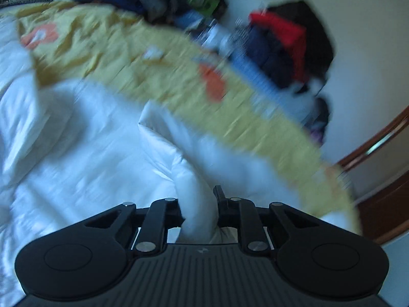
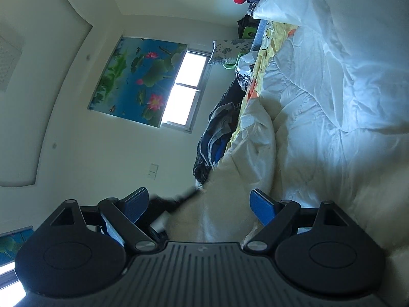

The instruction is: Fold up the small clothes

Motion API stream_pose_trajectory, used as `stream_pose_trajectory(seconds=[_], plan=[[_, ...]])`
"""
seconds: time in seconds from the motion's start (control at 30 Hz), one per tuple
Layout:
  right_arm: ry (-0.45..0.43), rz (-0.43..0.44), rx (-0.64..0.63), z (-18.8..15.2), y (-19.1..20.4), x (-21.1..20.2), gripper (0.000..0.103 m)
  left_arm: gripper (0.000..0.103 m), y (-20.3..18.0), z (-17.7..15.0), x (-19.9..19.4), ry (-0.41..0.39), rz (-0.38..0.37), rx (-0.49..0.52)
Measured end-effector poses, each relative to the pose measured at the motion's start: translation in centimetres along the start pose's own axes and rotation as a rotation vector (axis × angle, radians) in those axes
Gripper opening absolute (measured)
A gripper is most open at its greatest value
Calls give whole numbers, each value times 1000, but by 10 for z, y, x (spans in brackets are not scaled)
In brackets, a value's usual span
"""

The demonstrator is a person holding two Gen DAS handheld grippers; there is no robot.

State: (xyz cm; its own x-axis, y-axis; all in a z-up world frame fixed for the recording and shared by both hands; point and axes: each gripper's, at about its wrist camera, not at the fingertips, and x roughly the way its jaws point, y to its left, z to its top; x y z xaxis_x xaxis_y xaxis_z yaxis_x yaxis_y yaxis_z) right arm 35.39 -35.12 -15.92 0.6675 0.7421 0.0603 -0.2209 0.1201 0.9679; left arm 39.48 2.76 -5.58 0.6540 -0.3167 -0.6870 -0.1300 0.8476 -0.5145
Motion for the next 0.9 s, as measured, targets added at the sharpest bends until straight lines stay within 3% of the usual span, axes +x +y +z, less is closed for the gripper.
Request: stream_pose_trajectory(seconds=[0.07, 0.17, 0.2, 0.23, 0.3, 0.4, 0.43, 0.47, 0.53, 0.57, 0.67, 0.77, 0.9], plan=[[2, 5, 5, 1, -1, 1, 90, 17, 14, -10, 10, 32, 49, 12], [5, 7, 4, -1, -3, -2, 90, 24, 23, -18, -1, 30, 8, 23], [7, 7, 3, -1, -3, -2, 90, 42, 21, -18, -7, 30, 11, 37], [8, 8, 3, 0, -3, -2, 90, 72, 19, -18, -14, 25, 22, 56], [8, 9, 4, 0, -3, -2, 90, 93, 10, -24, -41, -85, 84, 122], [9, 9, 4, 0, -4, -2, 90, 93, -18, -48, -79, -357, 290, 353], [10, 9, 4, 0, -4, -2, 90, 93, -27, -56, -86, -427, 325, 418], [10, 9, 4, 0, -4, -2, 90, 93, -34, -63, -90, -466, 305, 479], [8, 3, 8, 1, -4, -2, 88, 93, -47, -74, -89, -462, 225, 585], [9, -33, 13, 1, -2, -1, 83, 93, -53, -80, -85, -446, 191, 631], [20, -165, -9, 5, 27, 7, 86, 93, -61, -95, -63, -371, 131, 720], [75, -136, -126, 12, 67, 31, 102, 93, -65, -108, -32, -274, 150, 744], [235, -207, -208, 22, 85, 88, 102, 93, -60, -119, -13, -225, 179, 741]])
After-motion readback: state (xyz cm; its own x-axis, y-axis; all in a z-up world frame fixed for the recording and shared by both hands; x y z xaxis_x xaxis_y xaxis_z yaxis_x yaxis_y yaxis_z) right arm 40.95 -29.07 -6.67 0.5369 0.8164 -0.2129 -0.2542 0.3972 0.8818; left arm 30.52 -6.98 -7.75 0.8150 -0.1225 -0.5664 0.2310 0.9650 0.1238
